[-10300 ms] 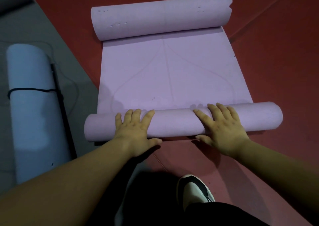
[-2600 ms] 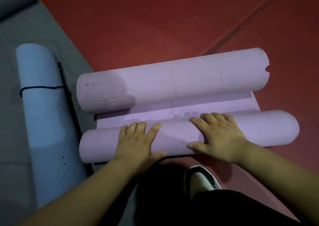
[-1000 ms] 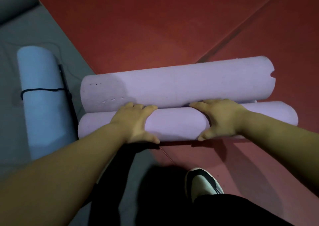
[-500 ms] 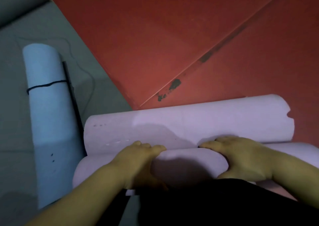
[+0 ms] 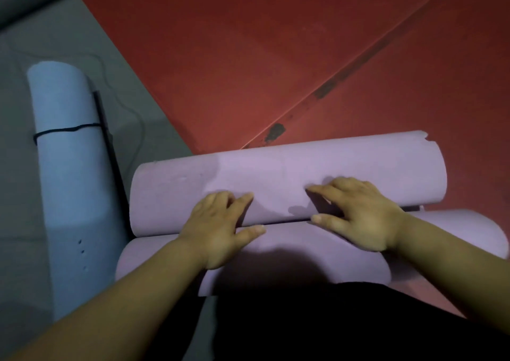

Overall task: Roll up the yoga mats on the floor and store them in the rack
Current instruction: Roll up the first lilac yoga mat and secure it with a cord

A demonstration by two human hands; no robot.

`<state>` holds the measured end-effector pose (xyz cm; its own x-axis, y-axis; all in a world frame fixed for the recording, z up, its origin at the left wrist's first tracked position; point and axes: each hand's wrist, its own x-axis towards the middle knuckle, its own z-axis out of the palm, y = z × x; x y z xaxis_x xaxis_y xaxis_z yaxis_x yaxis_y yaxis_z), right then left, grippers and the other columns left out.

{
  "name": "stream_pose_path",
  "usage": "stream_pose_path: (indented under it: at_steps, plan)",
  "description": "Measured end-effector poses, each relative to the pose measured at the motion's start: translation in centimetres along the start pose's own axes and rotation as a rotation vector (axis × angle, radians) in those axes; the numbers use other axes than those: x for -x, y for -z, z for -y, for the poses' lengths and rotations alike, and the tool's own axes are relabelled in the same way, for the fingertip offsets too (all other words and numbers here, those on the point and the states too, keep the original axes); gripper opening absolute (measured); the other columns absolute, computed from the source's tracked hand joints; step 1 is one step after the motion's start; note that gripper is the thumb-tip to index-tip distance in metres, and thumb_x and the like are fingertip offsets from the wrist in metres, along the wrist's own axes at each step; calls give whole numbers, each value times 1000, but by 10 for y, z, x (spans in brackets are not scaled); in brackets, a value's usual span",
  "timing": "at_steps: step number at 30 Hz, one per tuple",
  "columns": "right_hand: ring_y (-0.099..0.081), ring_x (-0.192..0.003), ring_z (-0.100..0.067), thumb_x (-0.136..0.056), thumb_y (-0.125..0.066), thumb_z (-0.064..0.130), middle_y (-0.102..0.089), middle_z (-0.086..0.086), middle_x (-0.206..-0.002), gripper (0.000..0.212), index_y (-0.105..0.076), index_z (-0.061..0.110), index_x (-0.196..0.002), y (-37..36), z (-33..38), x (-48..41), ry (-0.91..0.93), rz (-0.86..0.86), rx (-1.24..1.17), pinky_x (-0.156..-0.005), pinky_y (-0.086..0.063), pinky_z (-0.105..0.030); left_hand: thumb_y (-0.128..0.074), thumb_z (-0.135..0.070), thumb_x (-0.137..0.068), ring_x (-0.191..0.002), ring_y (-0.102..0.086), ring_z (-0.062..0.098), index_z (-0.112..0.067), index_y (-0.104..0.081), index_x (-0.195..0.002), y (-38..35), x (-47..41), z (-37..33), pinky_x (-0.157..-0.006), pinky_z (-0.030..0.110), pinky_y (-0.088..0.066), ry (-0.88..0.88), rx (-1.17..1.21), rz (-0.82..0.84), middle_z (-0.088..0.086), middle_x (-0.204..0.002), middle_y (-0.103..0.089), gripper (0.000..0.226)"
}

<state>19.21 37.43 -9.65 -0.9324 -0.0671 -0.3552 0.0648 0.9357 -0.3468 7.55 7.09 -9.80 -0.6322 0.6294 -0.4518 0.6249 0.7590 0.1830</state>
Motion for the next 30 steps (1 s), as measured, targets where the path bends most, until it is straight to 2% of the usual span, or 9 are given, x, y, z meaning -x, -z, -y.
stream_pose_path:
  at_steps: [3, 6, 9, 12, 14, 18, 20, 24, 30]
  plan:
    - [-50, -116, -25, -87, -28, 82, -52, 4, -124, 77, -44, 39, -149, 8, -3, -18, -35, -36, 5, -101, -40, -41, -11, -82, -85, -136, -36, 28, -29, -28, -159, 2, -16, 4, -118, 46, -26, 24, -42, -95, 3, -143, -41, 92]
    - [-51, -124, -31, -87, -31, 79, -53, -2, -136, 79, -48, 31, -147, 14, 3, -29, -53, -68, 59, -105, -42, -46, -8, -81, -84, -153, -13, 24, -33, -14, -160, 6, -27, 7, -123, 53, -13, 80, -52, -40, 1, -164, -18, 90]
    - [-47, -137, -31, -89, -32, 77, -51, -6, -147, 79, -48, 29, -148, 9, 28, -16, -85, -128, 44, -109, -42, -50, -18, -79, -90, -156, 2, 21, -35, -5, -161, 6, -33, 9, -124, 56, -7, 95, -39, 4, -1, -170, -4, 85]
    - [-32, -150, -27, -89, -26, 81, -39, -4, -161, 83, -37, 32, -155, -4, 39, -5, -128, -75, 33, -117, -33, -52, -23, -75, -94, -157, 7, 21, -35, -1, -161, 6, -35, 9, -125, 56, -4, 108, -39, 35, -4, -171, 3, 81]
    - [-27, -152, -27, -88, -23, 81, -35, -1, -163, 86, -33, 31, -157, -3, 32, -14, -142, -76, 6, -120, -29, -50, -22, -73, -95, -157, 6, 24, -35, -3, -162, 7, -39, 7, -124, 56, -5, 132, -44, 17, -4, -172, 4, 79]
    - [-19, -155, -26, -83, -19, 77, -29, 1, -166, 89, -33, 30, -158, 2, 18, -37, -129, -83, -44, -123, -23, -46, -25, -67, -98, -155, -9, 35, -30, -20, -160, 21, -48, -4, -122, 57, -15, 185, -58, -162, 4, -171, -10, 72]
    - [-14, -156, -26, -84, -22, 74, -24, 0, -168, 86, -32, 30, -157, 3, 13, -46, -121, -81, -60, -123, -21, -45, -18, -72, -91, -154, -14, 34, -32, -23, -159, 25, -41, -16, -122, 56, -18, 196, 27, -196, 5, -170, -14, 79]
    - [-4, -158, -26, -96, -39, 67, -10, -2, -171, 73, -25, 33, -159, 1, 9, -59, -114, -15, -49, -125, -18, -48, -10, -78, -87, -157, -3, 24, -41, -10, -160, 3, -8, -38, -126, 53, -8, 172, 40, -25, -5, -172, -4, 82]
    - [-20, -154, -32, -86, -19, 74, -24, -8, -168, 84, -36, 29, -155, 7, 16, -53, -153, -86, -17, -121, -28, -50, -14, -78, -94, -158, 3, 26, -41, -2, -160, 4, -26, -31, -126, 56, -4, 163, 27, -10, -5, -172, 3, 77]
